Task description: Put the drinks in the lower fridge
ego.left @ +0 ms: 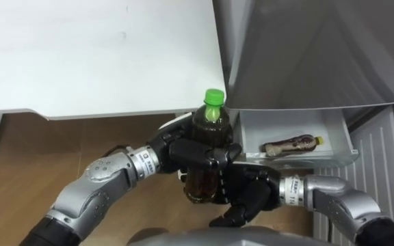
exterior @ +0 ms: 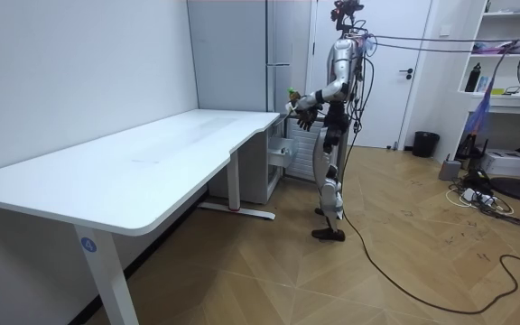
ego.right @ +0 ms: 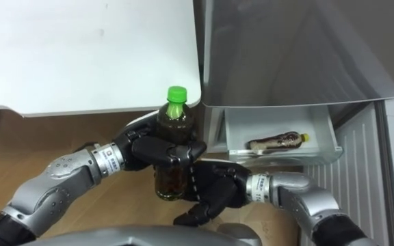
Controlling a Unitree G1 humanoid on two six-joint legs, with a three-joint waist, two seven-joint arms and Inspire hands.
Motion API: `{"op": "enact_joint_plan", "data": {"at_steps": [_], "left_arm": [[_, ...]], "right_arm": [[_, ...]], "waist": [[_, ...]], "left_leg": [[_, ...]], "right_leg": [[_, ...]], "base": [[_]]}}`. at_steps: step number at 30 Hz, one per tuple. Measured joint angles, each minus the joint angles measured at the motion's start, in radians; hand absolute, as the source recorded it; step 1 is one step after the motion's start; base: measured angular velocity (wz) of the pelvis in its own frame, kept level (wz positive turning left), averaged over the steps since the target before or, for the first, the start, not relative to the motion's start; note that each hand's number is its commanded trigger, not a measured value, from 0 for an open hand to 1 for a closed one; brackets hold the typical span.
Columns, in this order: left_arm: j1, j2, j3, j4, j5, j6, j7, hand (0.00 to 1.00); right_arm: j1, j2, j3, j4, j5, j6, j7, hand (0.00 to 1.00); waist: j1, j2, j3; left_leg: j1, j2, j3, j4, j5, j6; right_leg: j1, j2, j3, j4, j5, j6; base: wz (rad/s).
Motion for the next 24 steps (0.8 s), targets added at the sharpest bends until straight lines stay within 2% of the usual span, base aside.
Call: {"op": "enact_joint_plan", "data": {"at_steps": [13, 20, 24], "left_arm": [[0.000, -0.012, -0.055, -0.001, 0.030, 0.001, 0.000, 1.00], [0.000, -0.028, -0.054, -0.001, 0.030, 0.001, 0.000, 1.00], [0.000, -0.043, -0.054, -0.001, 0.026, 0.001, 0.000, 1.00]], "right_arm": [[0.004, 0.011, 0.034, 0.017, 0.004, 0.024, -0.028, 0.00], [0.005, 0.045, 0.033, 0.026, 0.026, 0.032, -0.064, 0.00], [0.029, 0.047, 0.038, 0.025, 0.143, 0.032, -0.111, 0.00]], "waist": [[0.002, 0.001, -0.0005], [0.000, 0.010, -0.0051], [0.002, 0.017, -0.0075]], "left_leg": [[0.008, 0.001, 0.001, 0.000, -0.001, 0.000], [0.007, 0.001, 0.005, -0.001, -0.001, 0.000], [0.020, 0.000, 0.007, -0.002, -0.001, 0.000]], "right_leg": [[0.000, 0.001, 0.003, 0.002, 0.000, 0.000], [0.004, 0.002, 0.006, 0.001, 0.000, 0.000], [0.019, 0.001, 0.003, -0.006, 0.000, 0.000]], "base": [[0.00], [0.00], [0.00]]}}
